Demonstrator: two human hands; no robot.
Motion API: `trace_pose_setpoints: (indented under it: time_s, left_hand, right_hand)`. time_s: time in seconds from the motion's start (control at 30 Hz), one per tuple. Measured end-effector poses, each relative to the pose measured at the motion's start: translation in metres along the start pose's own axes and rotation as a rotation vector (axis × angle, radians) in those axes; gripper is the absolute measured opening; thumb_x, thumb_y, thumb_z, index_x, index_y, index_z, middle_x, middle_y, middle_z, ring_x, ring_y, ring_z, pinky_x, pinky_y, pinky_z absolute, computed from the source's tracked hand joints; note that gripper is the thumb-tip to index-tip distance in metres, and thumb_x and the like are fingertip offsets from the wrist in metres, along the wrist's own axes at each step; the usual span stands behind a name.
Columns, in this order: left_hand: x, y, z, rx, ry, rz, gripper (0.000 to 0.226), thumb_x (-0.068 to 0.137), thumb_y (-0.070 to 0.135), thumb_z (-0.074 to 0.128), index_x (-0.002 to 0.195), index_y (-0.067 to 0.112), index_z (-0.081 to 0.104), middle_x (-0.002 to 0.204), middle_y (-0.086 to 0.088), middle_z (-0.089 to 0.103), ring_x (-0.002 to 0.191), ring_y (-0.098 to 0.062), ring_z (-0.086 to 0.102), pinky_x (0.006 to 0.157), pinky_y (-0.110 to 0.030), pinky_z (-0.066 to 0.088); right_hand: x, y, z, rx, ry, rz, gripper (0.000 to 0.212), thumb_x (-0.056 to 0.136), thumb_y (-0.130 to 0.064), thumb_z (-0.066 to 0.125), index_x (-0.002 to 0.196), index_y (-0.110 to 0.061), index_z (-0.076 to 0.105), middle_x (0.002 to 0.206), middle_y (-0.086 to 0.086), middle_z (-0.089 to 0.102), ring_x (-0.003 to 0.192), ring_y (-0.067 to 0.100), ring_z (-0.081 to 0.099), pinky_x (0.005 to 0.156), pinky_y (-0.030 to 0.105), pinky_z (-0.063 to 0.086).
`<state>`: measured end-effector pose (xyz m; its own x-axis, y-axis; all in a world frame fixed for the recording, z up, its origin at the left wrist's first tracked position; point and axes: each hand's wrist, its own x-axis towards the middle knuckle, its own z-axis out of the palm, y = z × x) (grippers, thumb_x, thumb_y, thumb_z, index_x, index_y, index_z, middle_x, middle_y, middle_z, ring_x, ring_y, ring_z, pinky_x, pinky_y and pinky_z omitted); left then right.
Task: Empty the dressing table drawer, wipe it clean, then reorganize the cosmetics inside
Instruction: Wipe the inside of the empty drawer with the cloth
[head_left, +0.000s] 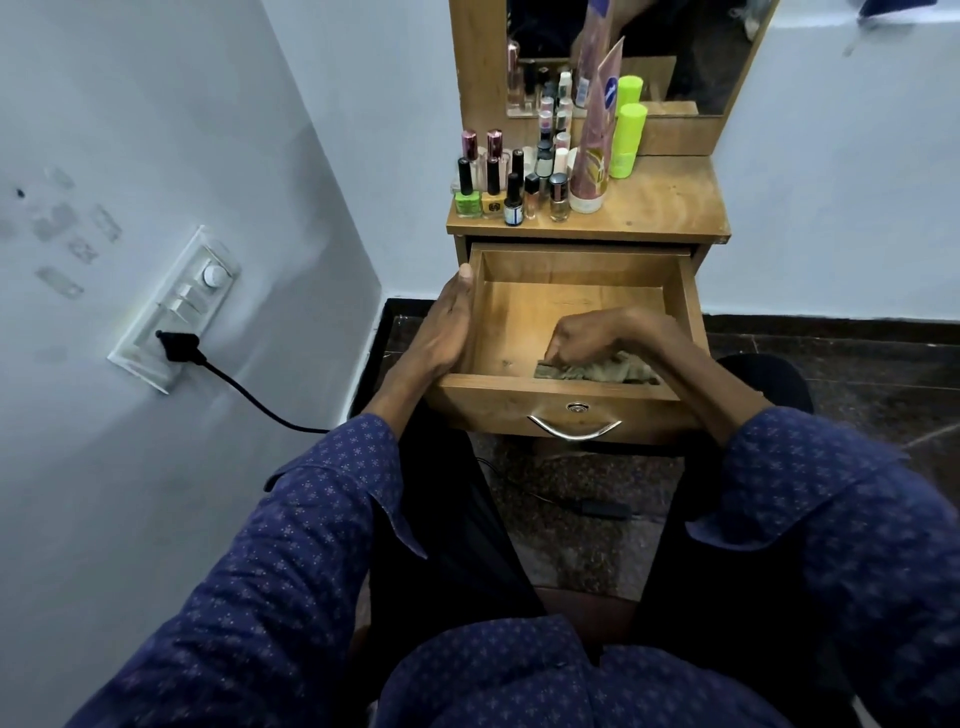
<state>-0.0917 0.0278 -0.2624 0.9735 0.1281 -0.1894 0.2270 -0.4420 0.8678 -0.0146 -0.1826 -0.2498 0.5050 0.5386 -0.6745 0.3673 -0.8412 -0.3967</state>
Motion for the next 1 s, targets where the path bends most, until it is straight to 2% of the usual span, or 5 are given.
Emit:
trace_pose_setpoints:
  time_s: [0.47, 0.57, 0.77, 0.93, 1.0]
  left_hand:
    - [0.000, 0.006, -0.001, -0.173, -0.037, -0.027, 0.097, 0.091, 0.089, 0.005, 0.167, 0.030, 0.022, 0.173, 0.005, 0.021, 0.159, -0.010, 0.018, 0.132, -0.050, 0.012]
    - [-0.004, 0.007, -0.001, -0.265, -0.015, -0.007, 0.071, 0.105, 0.068, 0.001, 0.139, 0.033, 0.052, 0.127, 0.003, 0.073, 0.127, -0.011, 0.061, 0.112, -0.041, 0.047]
    - [0.002, 0.003, -0.002, -0.227, 0.090, -0.019, 0.089, 0.103, 0.073, 0.002, 0.167, 0.015, 0.019, 0.126, 0.000, 0.074, 0.135, -0.008, 0.057, 0.129, -0.046, 0.021]
    - [-0.001, 0.006, -0.003, -0.214, 0.062, -0.024, 0.085, 0.104, 0.073, 0.005, 0.107, 0.016, 0.068, 0.095, -0.014, 0.073, 0.090, -0.028, 0.071, 0.091, -0.043, 0.058]
    - [-0.004, 0.010, -0.004, -0.226, 0.049, -0.003, 0.078, 0.106, 0.067, 0.004, 0.131, 0.024, 0.064, 0.119, -0.004, 0.069, 0.110, -0.021, 0.068, 0.105, -0.043, 0.052]
  right_hand:
    - [0.000, -0.061, 0.016, 0.649, 0.683, -0.116, 0.020, 0.101, -0.012, 0.061, 0.110, -0.017, 0.078, 0.092, -0.007, 0.072, 0.079, 0.009, 0.065, 0.076, 0.029, 0.050]
    - [-0.007, -0.071, 0.028, 0.516, 0.530, -0.312, 0.023, 0.103, -0.005, 0.056, 0.115, -0.010, 0.074, 0.114, 0.002, 0.071, 0.101, 0.021, 0.069, 0.086, 0.028, 0.052]
    - [0.027, -0.083, 0.052, 0.088, 0.578, -0.276, 0.017, 0.092, -0.002, 0.070, 0.108, -0.007, 0.072, 0.129, 0.004, 0.044, 0.116, 0.024, 0.055, 0.099, 0.035, 0.051]
    - [0.045, -0.073, 0.027, 0.216, 0.584, -0.192, 0.018, 0.087, -0.004, 0.076, 0.085, -0.021, 0.072, 0.108, -0.002, 0.069, 0.099, 0.019, 0.068, 0.086, 0.033, 0.057]
    - [0.061, -0.067, 0.013, 0.256, 0.600, -0.139, 0.022, 0.091, -0.004, 0.072, 0.102, -0.022, 0.073, 0.108, -0.005, 0.070, 0.097, 0.017, 0.071, 0.077, 0.029, 0.056]
